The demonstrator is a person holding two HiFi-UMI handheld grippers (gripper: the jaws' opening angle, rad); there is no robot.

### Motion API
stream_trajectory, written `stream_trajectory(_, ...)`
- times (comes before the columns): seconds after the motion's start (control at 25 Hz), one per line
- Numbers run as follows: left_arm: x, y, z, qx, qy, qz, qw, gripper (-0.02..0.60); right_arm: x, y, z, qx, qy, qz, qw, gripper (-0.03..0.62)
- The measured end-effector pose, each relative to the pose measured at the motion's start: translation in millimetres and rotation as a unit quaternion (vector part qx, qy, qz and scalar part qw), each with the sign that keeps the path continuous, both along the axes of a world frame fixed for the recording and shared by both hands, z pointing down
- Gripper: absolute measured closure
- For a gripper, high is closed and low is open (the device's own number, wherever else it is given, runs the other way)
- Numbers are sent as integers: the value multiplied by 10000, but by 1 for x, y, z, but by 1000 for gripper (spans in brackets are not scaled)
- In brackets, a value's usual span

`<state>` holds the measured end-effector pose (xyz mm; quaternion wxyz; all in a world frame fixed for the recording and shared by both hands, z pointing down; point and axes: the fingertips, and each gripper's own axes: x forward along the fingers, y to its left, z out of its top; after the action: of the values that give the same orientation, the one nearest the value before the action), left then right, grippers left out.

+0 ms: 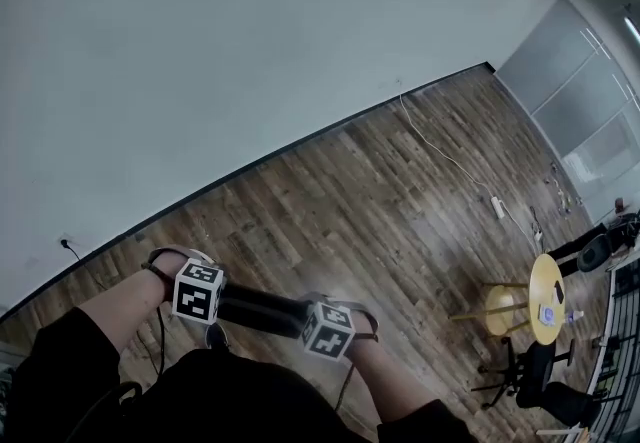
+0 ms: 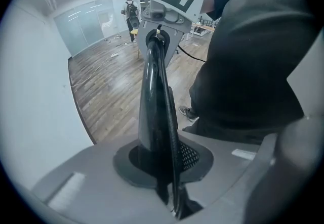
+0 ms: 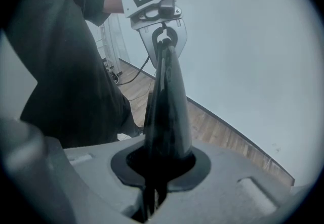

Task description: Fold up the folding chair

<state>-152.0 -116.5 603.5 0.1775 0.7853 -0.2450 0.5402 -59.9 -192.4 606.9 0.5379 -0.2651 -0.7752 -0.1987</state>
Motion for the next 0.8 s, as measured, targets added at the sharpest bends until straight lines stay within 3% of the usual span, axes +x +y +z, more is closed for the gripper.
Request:
stream_trajectory(0.48, -110, 53, -8, -33, 13, -865, 9962, 529, -125, 38, -8, 17, 83, -910, 9958, 549)
stream_trajectory(0.8, -167, 80, -9, -96, -9, -1802, 9836, 529, -200, 51, -9, 7, 65, -1851, 9827, 548)
